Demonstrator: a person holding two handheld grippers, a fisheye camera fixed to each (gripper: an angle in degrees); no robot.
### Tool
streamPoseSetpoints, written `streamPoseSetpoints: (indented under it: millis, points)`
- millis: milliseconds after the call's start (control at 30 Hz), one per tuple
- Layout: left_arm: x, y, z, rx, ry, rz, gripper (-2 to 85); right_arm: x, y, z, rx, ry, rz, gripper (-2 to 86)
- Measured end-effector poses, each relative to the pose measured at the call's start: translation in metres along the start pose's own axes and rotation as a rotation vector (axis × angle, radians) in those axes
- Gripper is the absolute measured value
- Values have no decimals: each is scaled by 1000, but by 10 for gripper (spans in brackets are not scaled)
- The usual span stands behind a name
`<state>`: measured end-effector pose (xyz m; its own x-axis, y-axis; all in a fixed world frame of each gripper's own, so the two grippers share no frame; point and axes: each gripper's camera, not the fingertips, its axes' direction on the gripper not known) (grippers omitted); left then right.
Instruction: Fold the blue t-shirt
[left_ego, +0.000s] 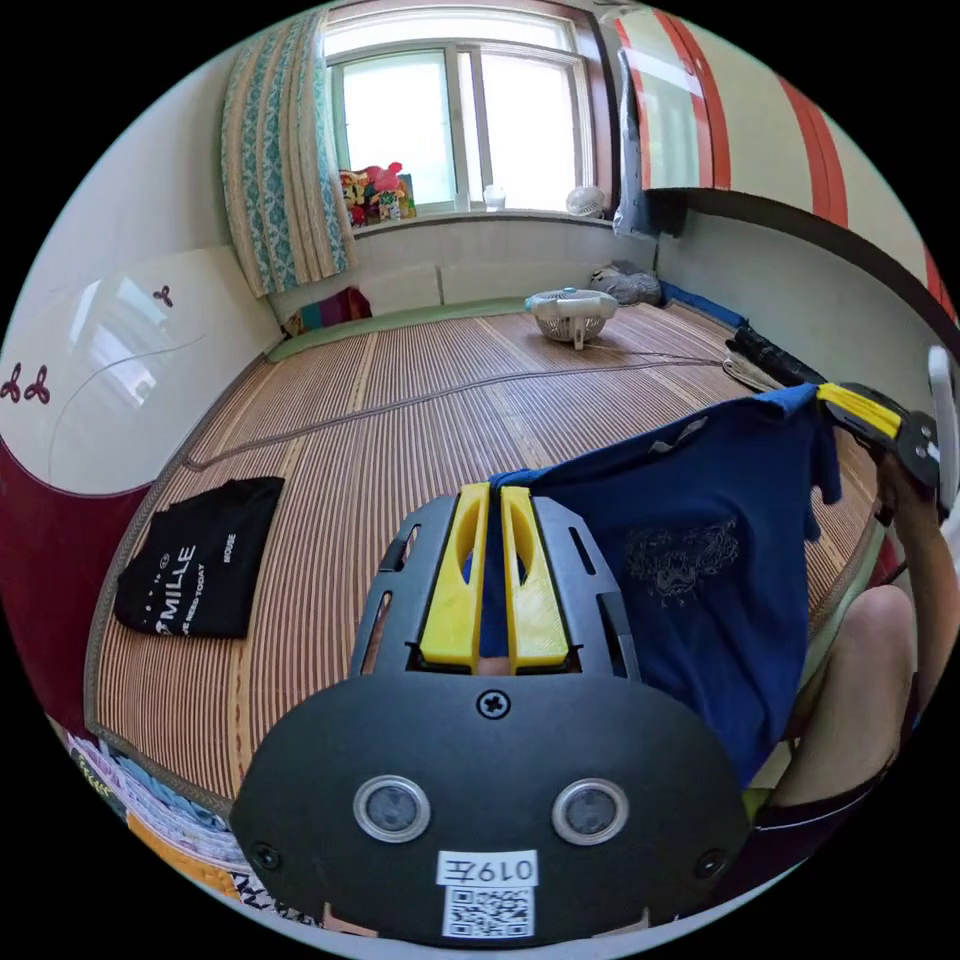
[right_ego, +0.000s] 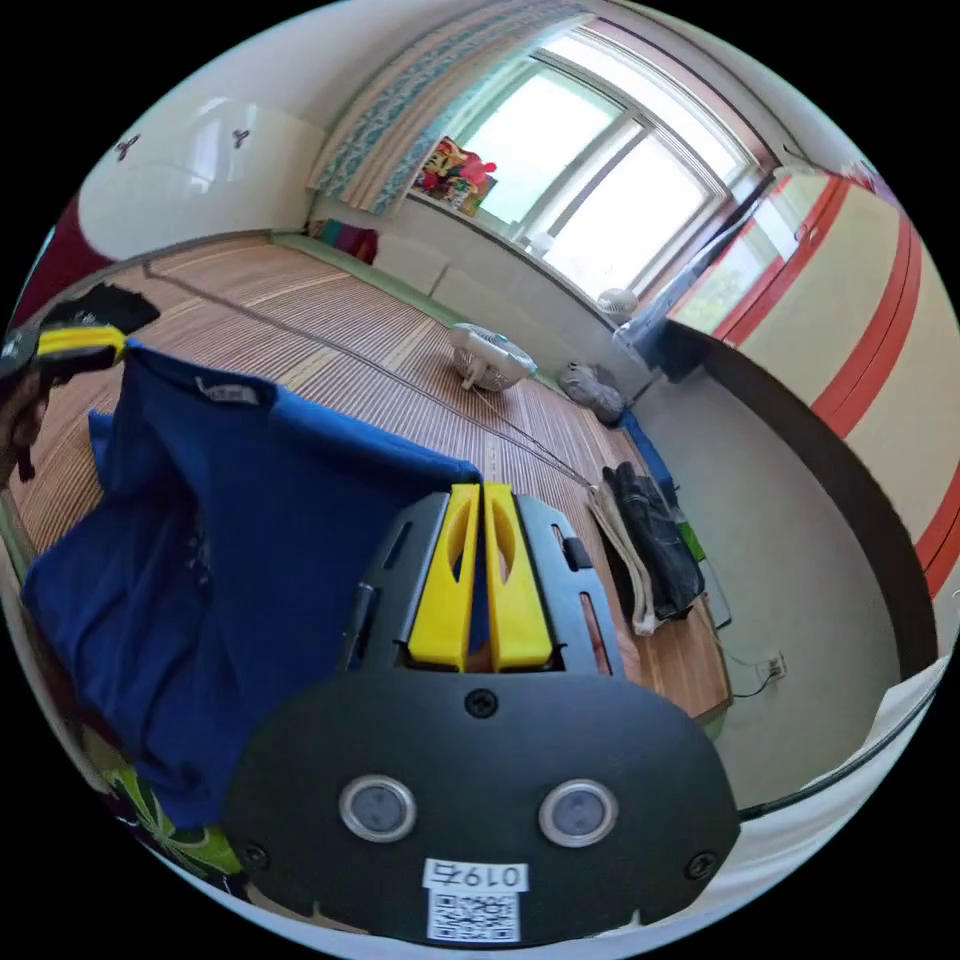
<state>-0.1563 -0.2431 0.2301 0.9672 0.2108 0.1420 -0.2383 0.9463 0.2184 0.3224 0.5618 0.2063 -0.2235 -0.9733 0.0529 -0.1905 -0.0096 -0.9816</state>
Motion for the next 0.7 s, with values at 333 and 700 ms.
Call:
streamPoseSetpoints:
  millis: [333,700]
  points:
    - [32,-66,56,81,-110,35,12,25,-18,83,-88,8,72,-9]
    - [43,-169,206,-238,-448,294,83,-25,8,111,-395,1,-17,91]
